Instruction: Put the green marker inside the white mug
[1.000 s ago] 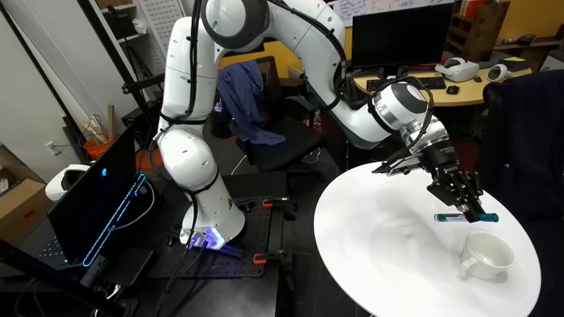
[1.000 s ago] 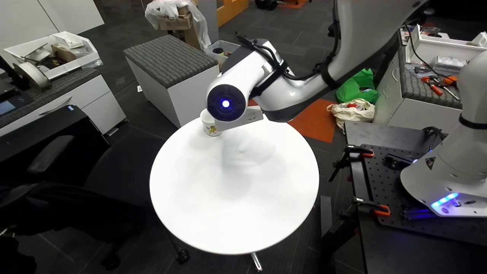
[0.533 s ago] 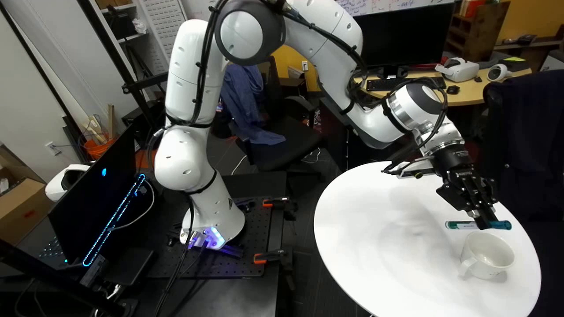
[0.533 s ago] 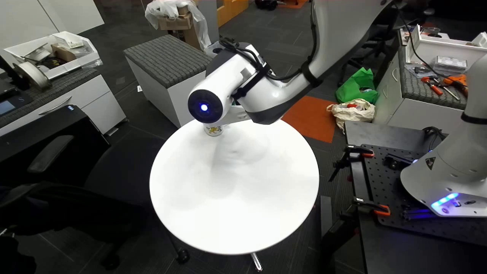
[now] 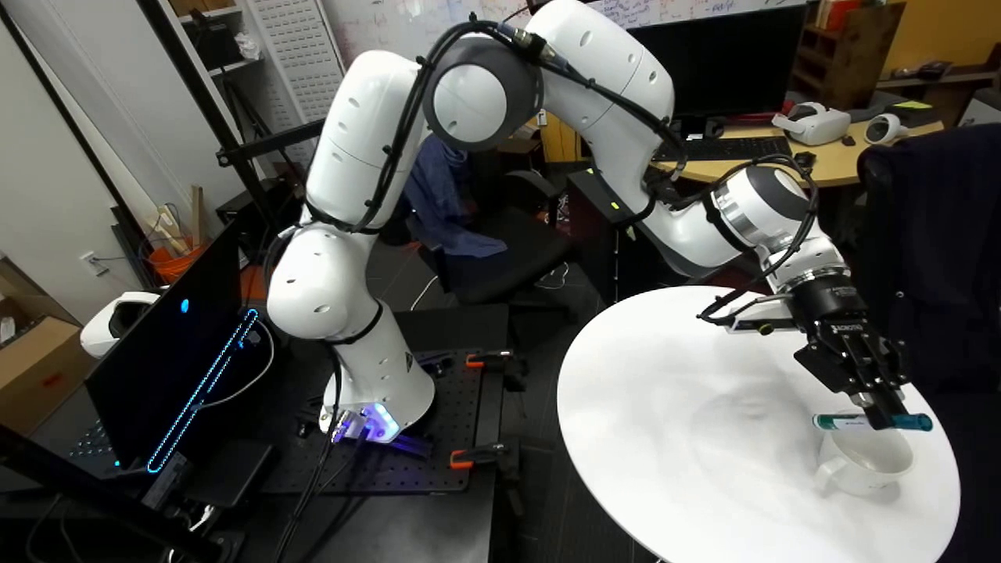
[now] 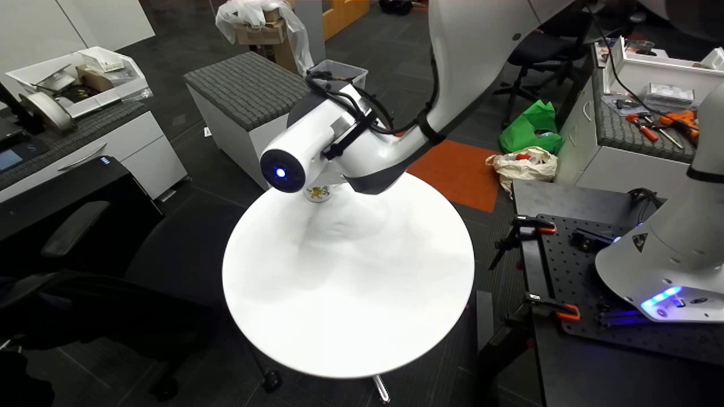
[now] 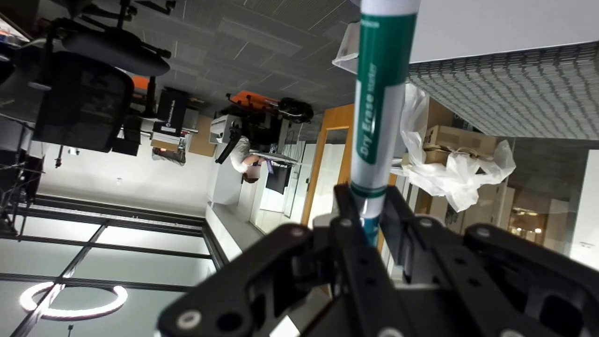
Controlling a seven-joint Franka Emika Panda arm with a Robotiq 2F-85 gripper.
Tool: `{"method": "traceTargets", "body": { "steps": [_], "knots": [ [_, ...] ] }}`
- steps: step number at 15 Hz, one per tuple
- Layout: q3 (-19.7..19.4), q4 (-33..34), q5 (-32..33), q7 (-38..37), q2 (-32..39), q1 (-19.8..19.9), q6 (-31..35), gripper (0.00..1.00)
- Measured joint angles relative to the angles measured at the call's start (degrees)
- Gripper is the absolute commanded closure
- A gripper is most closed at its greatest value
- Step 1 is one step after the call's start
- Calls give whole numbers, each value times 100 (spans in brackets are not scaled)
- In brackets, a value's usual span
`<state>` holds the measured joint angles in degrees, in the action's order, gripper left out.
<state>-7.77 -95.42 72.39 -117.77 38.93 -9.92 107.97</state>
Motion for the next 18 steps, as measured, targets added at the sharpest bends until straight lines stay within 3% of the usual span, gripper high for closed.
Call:
{"method": "traceTargets", "body": {
  "steps": [6, 14, 16, 18],
  "knots": [
    [26, 760, 62, -257, 680, 19, -525, 95],
    [79, 1606, 450, -299, 1455, 21, -563, 95],
    [96, 1740, 531, -300, 1567, 22, -562, 54],
    [122, 1831, 557, -300, 1639, 22, -558, 49]
  ]
}}
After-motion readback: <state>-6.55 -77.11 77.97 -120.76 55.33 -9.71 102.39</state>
